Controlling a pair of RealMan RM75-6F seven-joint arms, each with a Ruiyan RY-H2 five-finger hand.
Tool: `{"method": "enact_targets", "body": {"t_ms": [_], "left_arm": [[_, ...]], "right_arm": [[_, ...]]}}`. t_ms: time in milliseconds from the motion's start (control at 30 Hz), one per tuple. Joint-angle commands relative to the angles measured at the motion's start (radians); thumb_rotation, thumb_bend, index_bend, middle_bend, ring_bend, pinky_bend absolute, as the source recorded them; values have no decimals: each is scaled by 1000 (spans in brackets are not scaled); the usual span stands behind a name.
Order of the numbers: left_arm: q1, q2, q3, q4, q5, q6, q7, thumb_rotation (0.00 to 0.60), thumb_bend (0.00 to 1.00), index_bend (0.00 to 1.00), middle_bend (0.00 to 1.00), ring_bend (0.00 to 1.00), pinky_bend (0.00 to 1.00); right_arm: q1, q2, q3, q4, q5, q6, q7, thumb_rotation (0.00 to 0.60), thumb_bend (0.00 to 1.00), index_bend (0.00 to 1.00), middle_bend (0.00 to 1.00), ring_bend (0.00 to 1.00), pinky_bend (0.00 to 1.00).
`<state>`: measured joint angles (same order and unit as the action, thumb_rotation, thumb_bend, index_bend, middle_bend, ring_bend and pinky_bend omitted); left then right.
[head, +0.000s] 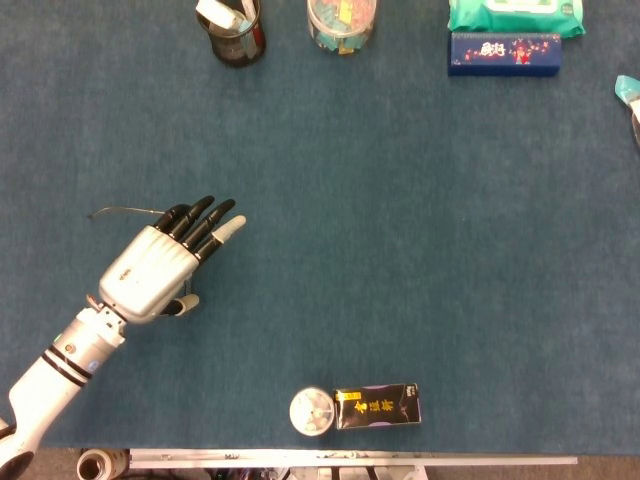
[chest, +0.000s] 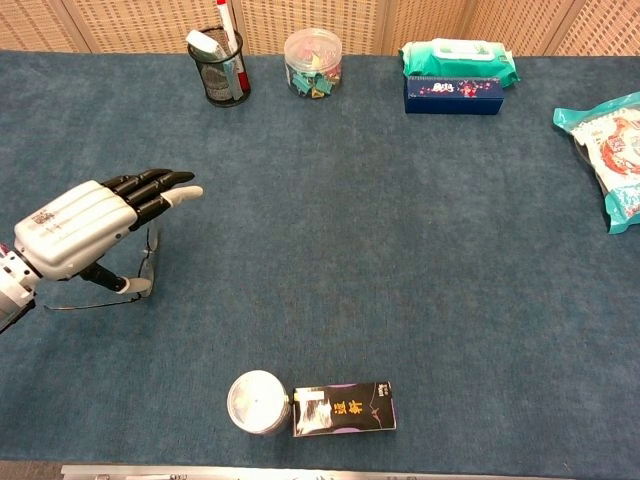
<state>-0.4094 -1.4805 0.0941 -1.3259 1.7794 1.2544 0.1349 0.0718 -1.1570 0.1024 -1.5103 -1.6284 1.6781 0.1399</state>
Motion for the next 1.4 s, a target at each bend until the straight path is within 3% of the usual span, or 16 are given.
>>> {"method": "enact_targets", "body": {"t_ms": [33, 400, 767, 1400], "left_arm": [[-7, -2, -1, -3, 2, -4, 4, 600, 64, 0, 0, 0, 173], [-27, -13, 3, -22, 6, -20, 34, 600, 64, 0, 0, 0, 173], [-22, 70, -16, -79, -10, 22, 72, 600, 65, 0, 0, 0, 172], [-13, 28, 6, 16, -37, -9, 53, 600, 64, 0, 0, 0, 172]], "right_arm": [[0, 0, 0, 0, 1, 0, 0, 600, 207, 294, 419, 314, 304], [-4, 6, 2, -3, 0, 8, 8, 600, 207, 294, 419, 314, 304], [-4, 5, 0, -4, -4, 7, 6, 600, 207, 294, 419, 314, 304], [-1, 2, 2, -3, 2, -1, 0, 600, 207, 294, 419, 314, 304]]}}
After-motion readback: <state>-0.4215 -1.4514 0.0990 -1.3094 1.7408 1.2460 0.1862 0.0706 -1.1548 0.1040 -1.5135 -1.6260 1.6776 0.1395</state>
